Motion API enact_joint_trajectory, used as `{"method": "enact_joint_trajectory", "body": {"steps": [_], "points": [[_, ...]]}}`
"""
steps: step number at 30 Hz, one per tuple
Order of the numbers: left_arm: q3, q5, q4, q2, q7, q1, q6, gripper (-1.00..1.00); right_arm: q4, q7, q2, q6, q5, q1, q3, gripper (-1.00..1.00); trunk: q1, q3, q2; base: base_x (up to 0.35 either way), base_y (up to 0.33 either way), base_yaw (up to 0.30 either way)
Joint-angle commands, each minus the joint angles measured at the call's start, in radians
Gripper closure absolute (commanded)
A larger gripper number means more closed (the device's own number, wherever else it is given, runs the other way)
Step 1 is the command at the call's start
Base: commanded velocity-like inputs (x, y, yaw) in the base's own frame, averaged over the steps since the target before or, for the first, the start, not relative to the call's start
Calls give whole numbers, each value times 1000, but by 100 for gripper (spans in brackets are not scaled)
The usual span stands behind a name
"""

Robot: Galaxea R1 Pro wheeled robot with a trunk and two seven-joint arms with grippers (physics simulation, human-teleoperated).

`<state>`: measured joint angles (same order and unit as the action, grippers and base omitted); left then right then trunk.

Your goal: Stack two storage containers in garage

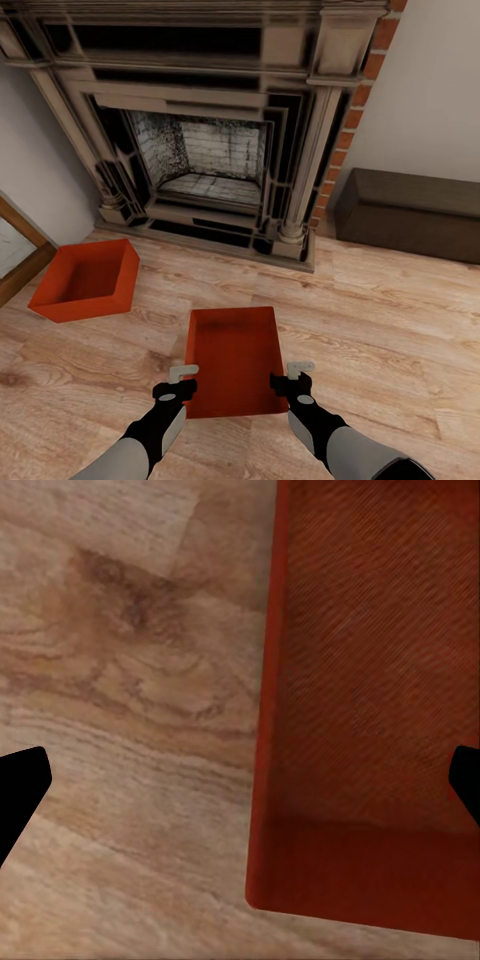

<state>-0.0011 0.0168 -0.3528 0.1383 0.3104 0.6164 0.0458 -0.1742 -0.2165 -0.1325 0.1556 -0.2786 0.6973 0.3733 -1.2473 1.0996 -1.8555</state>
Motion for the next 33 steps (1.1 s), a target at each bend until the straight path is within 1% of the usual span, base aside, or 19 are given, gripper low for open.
{"method": "enact_joint_trajectory", "body": {"steps": [1,18,33], "points": [[0,2,-2,0,3,0,5,-100,1,-4,0,4,-10,1,9,-100,-4,4,-8,0,0,0],[0,0,-4,-2,5,0,-1,-100,0,-3,-8,8,-10,1,12,-100,-69,57,-127,0,0,0],[2,-1,-6,-2,7,0,-15,-100,-1,-3,-5,7,-10,1,13,-100,-126,104,-232,0,0,0]]}}
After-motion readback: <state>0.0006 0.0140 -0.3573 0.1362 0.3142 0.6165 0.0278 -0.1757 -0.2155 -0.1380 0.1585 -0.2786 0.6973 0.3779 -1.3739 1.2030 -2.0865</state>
